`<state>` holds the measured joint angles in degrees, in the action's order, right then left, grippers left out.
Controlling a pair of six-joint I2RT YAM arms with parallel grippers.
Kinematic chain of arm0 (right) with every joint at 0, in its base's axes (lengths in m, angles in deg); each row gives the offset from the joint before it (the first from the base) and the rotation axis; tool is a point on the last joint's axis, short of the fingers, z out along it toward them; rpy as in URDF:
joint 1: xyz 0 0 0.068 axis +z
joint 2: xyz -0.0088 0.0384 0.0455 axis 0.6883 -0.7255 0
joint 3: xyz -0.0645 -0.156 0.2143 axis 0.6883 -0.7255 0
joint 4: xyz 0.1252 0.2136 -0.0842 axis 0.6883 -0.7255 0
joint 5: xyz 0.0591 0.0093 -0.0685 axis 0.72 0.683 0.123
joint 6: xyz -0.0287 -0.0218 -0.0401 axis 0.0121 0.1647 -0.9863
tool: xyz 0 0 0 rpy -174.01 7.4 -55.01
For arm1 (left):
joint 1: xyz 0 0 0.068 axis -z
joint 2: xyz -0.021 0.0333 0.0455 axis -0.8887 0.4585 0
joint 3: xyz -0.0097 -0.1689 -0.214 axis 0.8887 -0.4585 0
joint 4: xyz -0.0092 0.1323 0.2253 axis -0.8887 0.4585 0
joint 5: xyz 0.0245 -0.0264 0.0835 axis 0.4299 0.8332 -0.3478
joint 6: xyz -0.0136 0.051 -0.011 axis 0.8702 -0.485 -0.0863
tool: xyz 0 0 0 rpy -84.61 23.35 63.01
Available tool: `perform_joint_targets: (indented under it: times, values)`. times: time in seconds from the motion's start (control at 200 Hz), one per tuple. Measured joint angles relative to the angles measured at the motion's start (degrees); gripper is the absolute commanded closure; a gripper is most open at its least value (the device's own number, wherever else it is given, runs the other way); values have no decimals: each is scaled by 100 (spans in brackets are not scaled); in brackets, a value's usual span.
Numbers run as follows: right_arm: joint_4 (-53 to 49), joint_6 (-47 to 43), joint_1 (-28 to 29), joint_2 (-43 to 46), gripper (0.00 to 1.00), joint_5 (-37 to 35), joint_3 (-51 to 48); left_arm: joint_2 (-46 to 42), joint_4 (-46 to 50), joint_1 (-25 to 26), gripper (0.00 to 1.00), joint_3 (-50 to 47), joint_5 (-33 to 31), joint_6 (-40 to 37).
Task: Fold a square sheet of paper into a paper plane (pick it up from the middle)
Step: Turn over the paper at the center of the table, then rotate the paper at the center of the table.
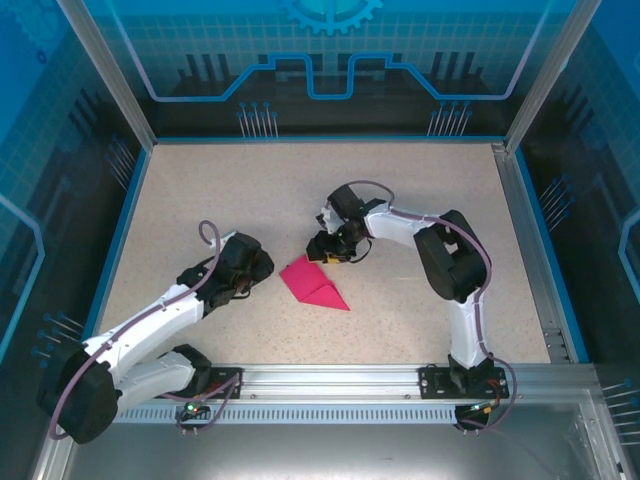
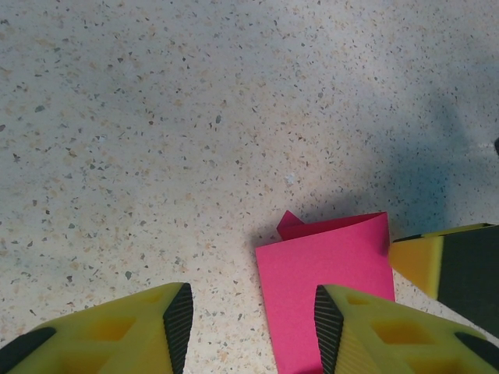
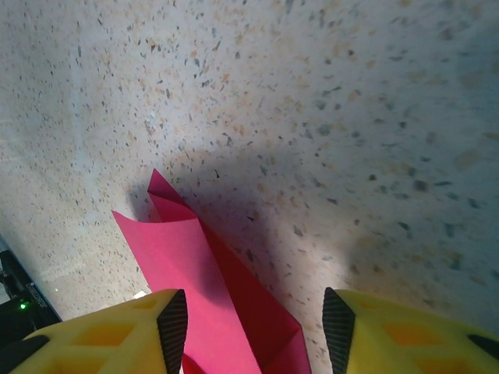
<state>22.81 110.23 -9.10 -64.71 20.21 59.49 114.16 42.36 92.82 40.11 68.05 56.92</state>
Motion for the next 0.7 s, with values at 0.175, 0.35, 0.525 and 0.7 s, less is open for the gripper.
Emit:
perform_joint_targets:
  times: [0.175,0.35,0.525,0.7]
  values:
    - [81,35,57,-153,64,68,55,26,0,0,51,7,0,-2]
    - [258,151,37,-149,78,46,0,48,26,0,51,7,0,0]
    - [415,251,-81,13,85,-28,-426,48,26,0,51,7,0,0]
    - [691,450,-380,525,85,-208,-1080,61,24,0,50,9,2,-2]
